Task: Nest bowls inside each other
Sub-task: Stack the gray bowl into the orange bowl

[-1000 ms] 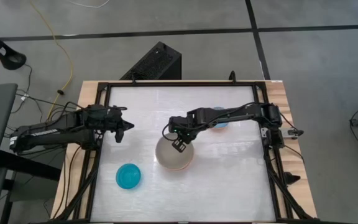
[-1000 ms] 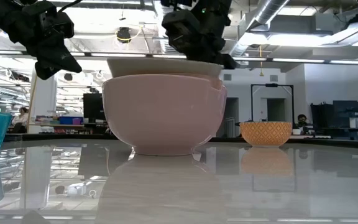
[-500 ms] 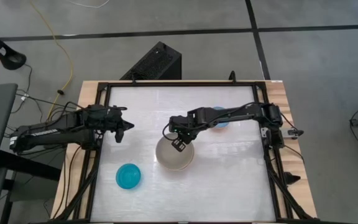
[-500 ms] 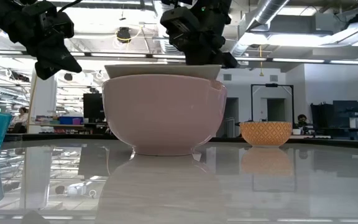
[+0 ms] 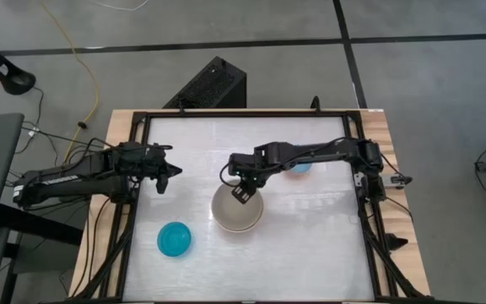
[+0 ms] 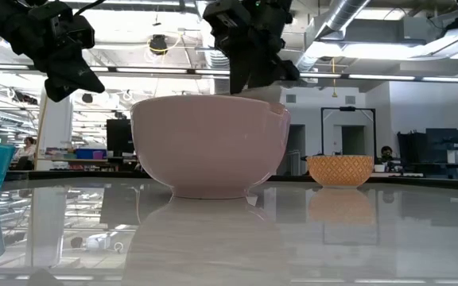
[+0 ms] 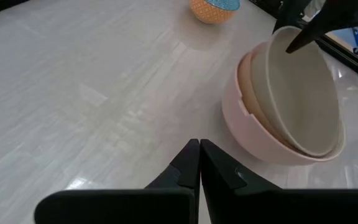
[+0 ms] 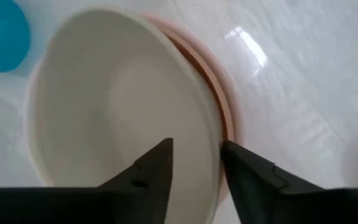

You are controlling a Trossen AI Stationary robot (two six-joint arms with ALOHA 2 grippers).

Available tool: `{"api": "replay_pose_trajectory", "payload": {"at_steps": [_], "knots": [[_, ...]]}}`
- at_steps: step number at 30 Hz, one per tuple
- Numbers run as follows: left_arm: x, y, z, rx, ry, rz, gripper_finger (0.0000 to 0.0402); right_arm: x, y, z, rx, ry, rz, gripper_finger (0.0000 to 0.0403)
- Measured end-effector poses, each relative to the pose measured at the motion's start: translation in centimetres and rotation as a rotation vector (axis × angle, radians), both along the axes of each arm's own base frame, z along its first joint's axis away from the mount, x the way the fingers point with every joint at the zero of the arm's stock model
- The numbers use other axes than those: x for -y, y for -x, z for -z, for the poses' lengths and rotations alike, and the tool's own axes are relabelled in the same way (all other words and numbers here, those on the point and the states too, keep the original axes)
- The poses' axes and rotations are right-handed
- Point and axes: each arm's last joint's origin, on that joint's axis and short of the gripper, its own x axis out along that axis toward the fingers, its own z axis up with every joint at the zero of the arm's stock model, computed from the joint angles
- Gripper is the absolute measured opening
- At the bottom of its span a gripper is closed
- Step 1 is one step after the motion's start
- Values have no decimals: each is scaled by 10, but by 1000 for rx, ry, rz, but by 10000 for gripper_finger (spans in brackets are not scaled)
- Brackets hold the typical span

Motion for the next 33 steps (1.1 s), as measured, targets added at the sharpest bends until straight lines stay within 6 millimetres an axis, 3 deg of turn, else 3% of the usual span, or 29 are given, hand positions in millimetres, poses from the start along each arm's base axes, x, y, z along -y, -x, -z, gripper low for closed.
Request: {"api": "replay_pose_trajectory", "payload": {"at_steps": [8, 13, 18, 27, 33], "knots": [[0, 0, 0, 0, 0, -1, 0, 7, 5, -44, 35, -14, 7, 218], [0, 0, 0, 0, 0, 0, 0, -11, 2, -56, 112, -51, -140, 205], [0, 0, 0, 0, -2, -4, 0, -19, -4, -36, 131, -118, -263, 155], [0, 0, 0, 1, 7, -9, 0, 12, -5, 10, 87, -209, -246, 25], [0, 0, 0, 4, 20, -16, 0, 32, -4, 15, 101, -202, -218, 26]]}}
